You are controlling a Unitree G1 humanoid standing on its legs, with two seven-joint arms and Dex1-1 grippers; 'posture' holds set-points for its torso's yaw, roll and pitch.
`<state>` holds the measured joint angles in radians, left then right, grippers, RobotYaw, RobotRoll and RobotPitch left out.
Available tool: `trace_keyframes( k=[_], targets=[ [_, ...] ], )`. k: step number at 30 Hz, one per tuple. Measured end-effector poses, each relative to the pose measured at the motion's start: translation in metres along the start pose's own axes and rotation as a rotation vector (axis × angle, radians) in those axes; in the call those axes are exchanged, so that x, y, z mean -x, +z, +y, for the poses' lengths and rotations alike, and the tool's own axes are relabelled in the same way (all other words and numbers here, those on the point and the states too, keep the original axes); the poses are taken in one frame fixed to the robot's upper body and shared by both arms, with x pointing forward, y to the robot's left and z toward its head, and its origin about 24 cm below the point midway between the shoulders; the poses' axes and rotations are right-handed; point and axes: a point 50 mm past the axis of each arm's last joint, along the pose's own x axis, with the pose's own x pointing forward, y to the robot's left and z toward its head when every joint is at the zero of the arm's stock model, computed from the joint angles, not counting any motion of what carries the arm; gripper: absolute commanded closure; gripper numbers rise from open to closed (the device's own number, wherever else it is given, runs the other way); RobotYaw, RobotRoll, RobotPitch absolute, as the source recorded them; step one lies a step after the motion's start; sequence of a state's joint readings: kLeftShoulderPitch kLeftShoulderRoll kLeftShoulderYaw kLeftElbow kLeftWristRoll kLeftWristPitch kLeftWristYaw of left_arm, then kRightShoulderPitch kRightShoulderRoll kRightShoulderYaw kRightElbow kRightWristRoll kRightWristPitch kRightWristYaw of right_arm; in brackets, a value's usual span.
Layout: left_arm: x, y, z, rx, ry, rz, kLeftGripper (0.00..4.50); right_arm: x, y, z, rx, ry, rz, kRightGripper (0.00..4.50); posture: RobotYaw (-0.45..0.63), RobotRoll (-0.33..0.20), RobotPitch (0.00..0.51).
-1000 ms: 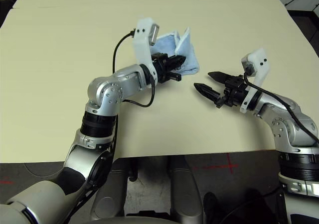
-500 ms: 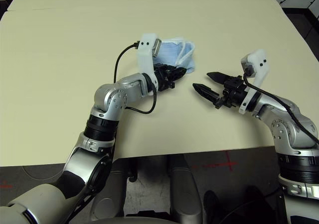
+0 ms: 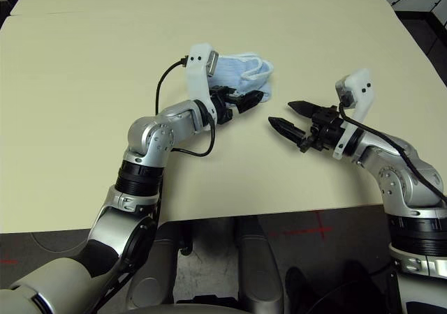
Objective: Fold the towel and set it aside.
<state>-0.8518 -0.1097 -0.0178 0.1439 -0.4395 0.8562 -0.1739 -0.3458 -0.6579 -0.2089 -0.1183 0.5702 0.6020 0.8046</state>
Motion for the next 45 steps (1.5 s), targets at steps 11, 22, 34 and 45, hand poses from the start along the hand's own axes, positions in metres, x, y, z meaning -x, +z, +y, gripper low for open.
trace_keyframes(
  k=[11,22,34,45],
  targets=[
    [0.005,0.008,0.006,-0.020,0.016,-0.023,0.02,0.000,0.000,0.000,-0.002,0.002,0.000,0.00,-0.11,0.000,0.333],
    [0.044,0.045,0.004,-0.083,-0.122,-0.115,0.02,-0.006,0.009,-0.001,0.023,0.011,-0.039,0.00,-0.07,0.000,0.331],
    [0.110,0.041,0.064,-0.328,0.066,-0.156,0.02,-0.010,0.013,-0.004,0.031,0.015,-0.058,0.00,-0.04,0.000,0.327],
    [0.141,0.035,0.080,-0.561,0.018,-0.188,0.02,-0.019,0.016,-0.005,0.048,0.024,-0.092,0.00,-0.02,0.000,0.315]
  ],
)
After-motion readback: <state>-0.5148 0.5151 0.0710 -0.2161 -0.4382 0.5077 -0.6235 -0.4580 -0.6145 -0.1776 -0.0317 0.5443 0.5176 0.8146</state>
